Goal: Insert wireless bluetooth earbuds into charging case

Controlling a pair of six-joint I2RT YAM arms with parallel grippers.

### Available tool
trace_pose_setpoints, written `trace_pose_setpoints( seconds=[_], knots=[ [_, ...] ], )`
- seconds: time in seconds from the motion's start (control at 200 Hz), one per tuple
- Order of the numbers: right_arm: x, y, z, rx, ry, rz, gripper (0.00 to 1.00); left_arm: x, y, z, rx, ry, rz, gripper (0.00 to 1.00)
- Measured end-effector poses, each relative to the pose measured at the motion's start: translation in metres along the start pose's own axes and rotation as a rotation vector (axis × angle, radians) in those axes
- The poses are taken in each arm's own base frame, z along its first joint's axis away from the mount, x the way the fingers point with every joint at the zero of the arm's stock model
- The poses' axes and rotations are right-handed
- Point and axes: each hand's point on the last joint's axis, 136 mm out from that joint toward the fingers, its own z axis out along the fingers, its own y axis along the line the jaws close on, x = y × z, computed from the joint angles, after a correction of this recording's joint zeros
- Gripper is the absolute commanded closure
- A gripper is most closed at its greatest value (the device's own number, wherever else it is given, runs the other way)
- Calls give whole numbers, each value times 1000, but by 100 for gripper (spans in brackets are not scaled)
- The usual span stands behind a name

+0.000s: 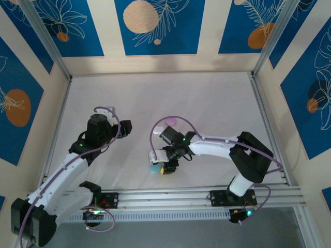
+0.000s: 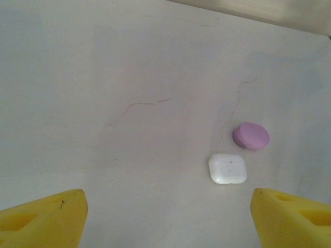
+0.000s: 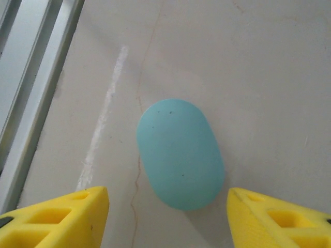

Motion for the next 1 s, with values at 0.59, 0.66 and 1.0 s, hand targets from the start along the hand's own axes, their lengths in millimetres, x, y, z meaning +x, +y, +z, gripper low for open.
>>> trace_pose_setpoints(
  seconds=[0.59, 0.66, 1.0],
  knots=[
    [8, 0, 29, -76, 66, -40, 46, 7, 5, 1, -14, 17, 13, 18],
    [8, 0, 30, -77, 68, -40, 47, 8, 5, 2, -16, 19, 12, 18],
    [-3, -12, 23, -3, 31, 37, 61, 12, 0, 3, 17, 40, 11, 19]
  ],
)
